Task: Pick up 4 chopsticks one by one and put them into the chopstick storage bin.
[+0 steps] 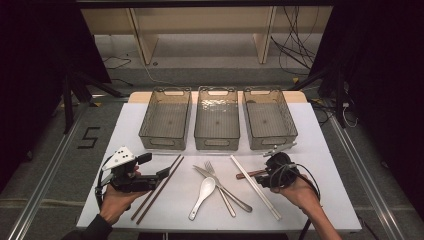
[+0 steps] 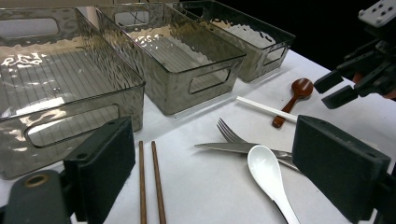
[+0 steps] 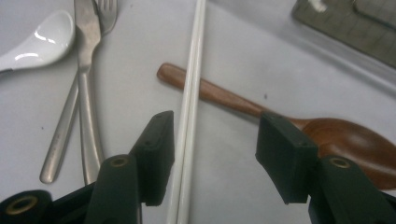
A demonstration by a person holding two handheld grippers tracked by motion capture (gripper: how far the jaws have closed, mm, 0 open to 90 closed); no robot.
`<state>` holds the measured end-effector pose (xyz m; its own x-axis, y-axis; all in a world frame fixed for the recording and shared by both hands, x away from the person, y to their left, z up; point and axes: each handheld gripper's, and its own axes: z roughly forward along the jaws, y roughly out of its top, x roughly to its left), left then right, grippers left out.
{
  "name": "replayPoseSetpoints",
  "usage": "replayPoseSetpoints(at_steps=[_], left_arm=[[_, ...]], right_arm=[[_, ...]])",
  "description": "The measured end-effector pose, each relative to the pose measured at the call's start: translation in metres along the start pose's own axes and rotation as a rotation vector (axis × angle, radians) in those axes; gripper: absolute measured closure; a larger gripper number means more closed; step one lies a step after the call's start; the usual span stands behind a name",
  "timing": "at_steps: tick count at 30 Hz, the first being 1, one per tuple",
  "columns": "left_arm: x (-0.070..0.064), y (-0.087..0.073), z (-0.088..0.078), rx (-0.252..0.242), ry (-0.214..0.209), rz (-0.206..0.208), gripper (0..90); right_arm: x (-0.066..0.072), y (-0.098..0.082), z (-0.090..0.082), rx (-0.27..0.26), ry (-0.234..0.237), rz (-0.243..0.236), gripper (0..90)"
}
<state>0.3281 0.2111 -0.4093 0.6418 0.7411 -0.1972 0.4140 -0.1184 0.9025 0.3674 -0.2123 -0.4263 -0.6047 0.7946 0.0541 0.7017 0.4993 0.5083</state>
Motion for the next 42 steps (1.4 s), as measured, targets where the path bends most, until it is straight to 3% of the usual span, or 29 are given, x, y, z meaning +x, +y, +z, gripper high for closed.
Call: replayPoseSetpoints(at_steps=[14, 19, 42], left_arm=[[0.000, 0.000, 0.000, 0.006, 0.005, 0.009, 12.8], [0.000, 0.001, -0.001, 0.007, 0.002, 0.015, 12.7], [0.001, 0.001, -0.001, 0.002, 0.005, 0.012, 12.8]], right_arm=[[0.004, -0.004, 0.016, 0.125, 0.027, -0.036, 59.5], [0.004, -0.005, 0.021, 0.161, 0.030, -0.026, 63.9], [0.004, -0.006, 0.033, 0.234, -0.011, -0.052, 79.1]])
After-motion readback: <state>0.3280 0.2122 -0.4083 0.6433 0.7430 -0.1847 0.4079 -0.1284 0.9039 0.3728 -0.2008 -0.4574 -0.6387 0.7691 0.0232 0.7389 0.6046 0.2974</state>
